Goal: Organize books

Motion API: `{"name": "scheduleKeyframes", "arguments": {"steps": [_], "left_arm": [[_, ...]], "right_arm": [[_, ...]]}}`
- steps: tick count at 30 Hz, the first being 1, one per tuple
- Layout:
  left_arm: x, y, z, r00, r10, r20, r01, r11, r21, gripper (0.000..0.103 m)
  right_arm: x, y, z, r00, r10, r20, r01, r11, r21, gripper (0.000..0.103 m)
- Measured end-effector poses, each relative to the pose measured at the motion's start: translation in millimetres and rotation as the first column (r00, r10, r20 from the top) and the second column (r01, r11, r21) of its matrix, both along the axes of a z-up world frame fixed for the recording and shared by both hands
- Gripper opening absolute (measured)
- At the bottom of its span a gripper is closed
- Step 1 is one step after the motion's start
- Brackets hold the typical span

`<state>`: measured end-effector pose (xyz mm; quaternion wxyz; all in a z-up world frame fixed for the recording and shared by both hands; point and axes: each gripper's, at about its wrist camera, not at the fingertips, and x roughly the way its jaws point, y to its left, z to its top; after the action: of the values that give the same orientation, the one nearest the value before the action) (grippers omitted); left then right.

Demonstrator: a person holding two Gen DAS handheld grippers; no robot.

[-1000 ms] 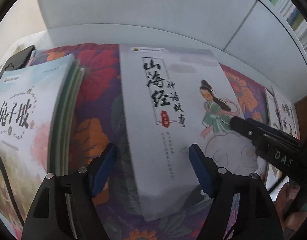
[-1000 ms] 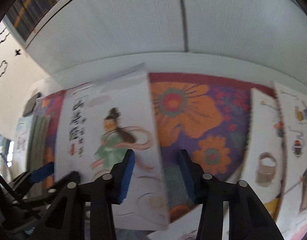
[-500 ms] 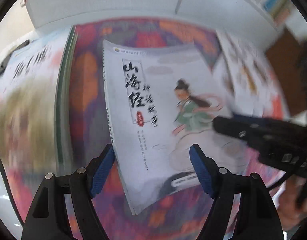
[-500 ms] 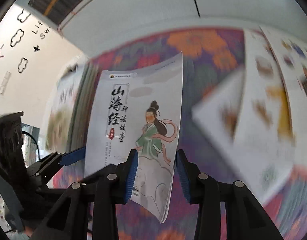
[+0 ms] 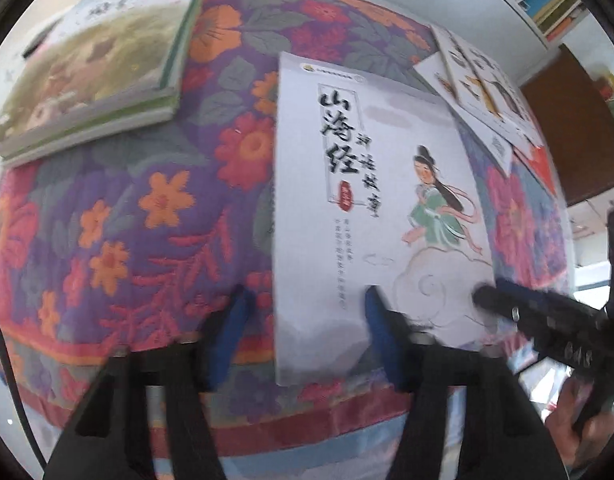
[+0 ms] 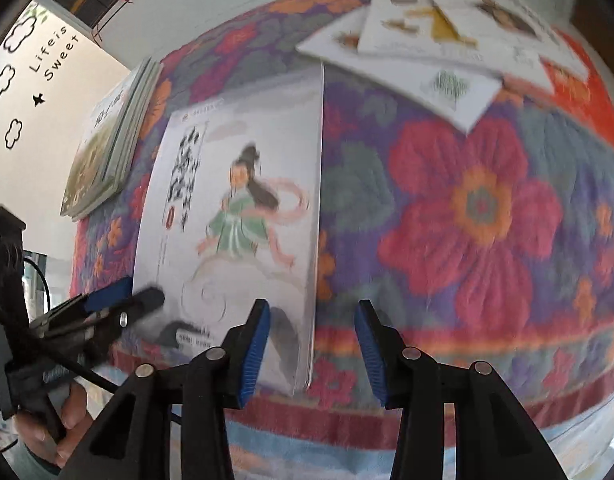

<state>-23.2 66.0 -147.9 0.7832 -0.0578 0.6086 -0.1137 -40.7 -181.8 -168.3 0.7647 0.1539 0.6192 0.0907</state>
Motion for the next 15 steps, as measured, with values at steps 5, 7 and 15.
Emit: {"name": "scheduleKeyframes", "arguments": {"steps": [5, 7, 15], "left_arm": [[16.2, -18.5, -8.2, 0.999, 0.029, -0.027, -0.031, 0.997, -0.072, 0.029], [17.6, -10.4, -7.0, 0.997, 0.047, -0.053, -0.054, 0.99, -0.133, 0.028], [18.1, 7.7, 25.6, 0.999, 0.03, -0.032, -0.042, 0.885, -0.464, 0.027]], "right_arm": [[-8.3, 17.6, 6.9, 1.0, 0.006, 0.023, -0.005, 1.0, -0.025, 0.031], [-8.4, 21.8, 5.7, 1.0, 0.009, 0.029, -0.007, 0.999, -0.045, 0.031], [-11.5, -0.1, -2.9, 0.998, -0.069, 0.004, 0.069, 0.996, 0.058, 0.031]]}}
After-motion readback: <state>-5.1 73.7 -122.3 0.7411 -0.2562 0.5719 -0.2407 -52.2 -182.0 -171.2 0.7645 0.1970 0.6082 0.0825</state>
